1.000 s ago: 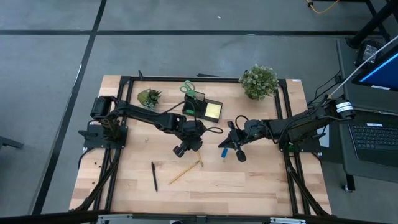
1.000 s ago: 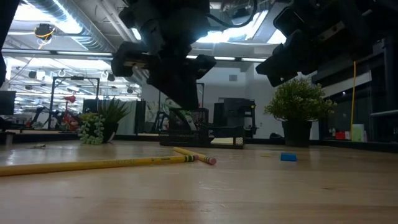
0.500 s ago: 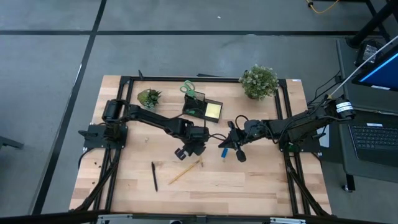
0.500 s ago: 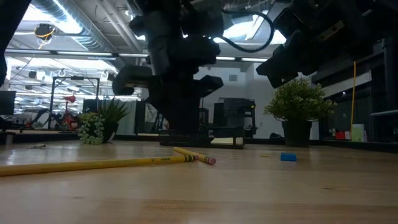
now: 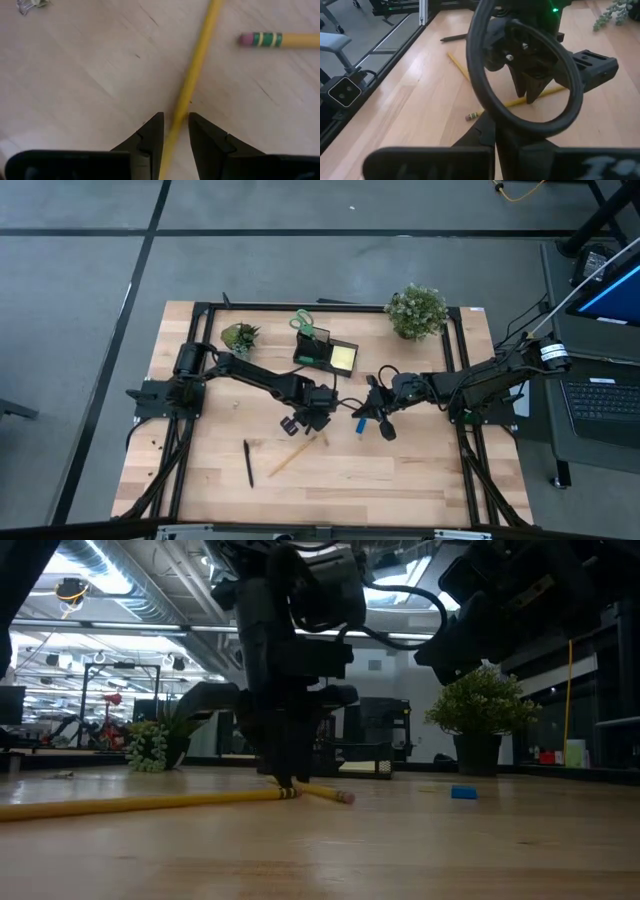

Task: Pick and place office supplies into organizer
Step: Put the top pencil into the desk organizer

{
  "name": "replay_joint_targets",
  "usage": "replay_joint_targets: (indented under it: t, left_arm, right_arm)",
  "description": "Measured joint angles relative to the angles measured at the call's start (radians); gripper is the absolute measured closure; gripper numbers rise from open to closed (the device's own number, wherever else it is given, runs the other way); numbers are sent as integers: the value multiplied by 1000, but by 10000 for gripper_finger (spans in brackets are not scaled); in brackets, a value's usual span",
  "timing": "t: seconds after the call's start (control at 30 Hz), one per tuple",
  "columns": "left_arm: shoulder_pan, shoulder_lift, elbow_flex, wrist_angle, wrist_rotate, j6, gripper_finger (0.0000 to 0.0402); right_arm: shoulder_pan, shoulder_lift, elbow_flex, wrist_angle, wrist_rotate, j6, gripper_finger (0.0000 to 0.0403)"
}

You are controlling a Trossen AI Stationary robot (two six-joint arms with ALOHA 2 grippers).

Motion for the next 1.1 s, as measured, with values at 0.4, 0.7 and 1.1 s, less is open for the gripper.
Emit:
replay_joint_targets:
  t: [0.4, 0.7, 1.1]
  left_arm:
    - [2, 4, 0, 1, 39, 32, 316]
    - [7, 6, -1, -14, 76, 27, 316]
    - [10, 7, -2, -33, 135, -32, 316]
  right_arm:
    - [0, 0, 0, -6, 0, 0, 395]
    - [0, 0, 0, -10, 0, 0, 395]
    - [0, 0, 0, -13, 0, 0, 395]
